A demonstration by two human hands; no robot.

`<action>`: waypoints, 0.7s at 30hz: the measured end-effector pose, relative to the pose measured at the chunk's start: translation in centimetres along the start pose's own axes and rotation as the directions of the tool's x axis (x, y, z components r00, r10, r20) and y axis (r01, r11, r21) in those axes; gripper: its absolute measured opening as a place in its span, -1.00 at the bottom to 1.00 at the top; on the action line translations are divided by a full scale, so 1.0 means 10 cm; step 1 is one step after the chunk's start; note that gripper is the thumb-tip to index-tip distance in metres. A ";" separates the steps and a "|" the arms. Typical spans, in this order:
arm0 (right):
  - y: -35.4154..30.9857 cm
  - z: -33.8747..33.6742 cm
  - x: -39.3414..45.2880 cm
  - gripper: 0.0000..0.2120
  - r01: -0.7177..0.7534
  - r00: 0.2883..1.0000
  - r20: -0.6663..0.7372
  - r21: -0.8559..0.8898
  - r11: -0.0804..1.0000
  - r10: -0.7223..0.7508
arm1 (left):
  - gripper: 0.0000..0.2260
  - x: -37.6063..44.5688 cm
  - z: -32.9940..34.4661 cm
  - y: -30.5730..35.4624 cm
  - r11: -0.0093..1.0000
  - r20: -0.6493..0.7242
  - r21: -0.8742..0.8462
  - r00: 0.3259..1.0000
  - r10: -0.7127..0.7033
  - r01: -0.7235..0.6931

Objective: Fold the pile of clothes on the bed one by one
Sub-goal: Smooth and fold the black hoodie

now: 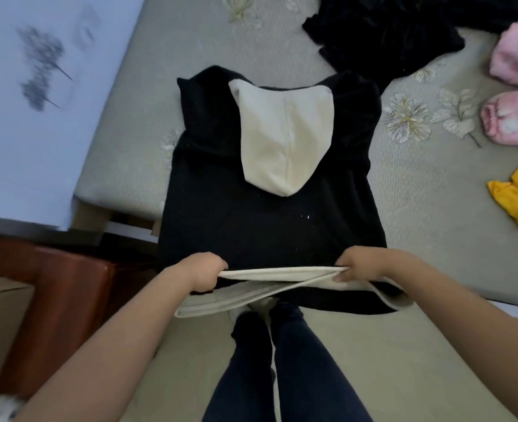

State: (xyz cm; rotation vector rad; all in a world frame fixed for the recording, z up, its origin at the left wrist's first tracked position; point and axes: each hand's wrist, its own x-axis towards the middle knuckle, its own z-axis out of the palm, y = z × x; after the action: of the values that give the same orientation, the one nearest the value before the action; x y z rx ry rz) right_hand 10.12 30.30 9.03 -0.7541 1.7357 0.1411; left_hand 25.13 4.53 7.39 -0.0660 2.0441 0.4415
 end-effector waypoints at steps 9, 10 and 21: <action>-0.15 -1.10 -0.12 -0.73 -0.056 0.962 -0.270 -0.051 0.997 0.040 | -0.80 -0.14 -0.96 -0.29 0.980 -0.333 0.132 0.938 -0.098 0.149; -0.13 -1.26 -0.09 -0.72 -0.076 0.942 -0.331 -0.054 0.996 0.054 | -0.81 -0.12 -1.15 -0.31 0.976 -0.381 0.128 0.917 -0.118 0.179; 0.29 -2.62 0.52 -0.81 -0.346 0.649 -0.739 -0.075 0.935 0.181 | -0.81 0.79 -2.84 -0.35 0.930 -0.584 0.092 0.776 -0.240 0.357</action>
State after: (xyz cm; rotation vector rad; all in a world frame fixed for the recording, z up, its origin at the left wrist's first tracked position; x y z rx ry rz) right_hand -13.75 18.18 11.70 -0.7526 2.6402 0.2558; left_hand -1.74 -7.15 11.88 -0.4467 2.5943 -0.0013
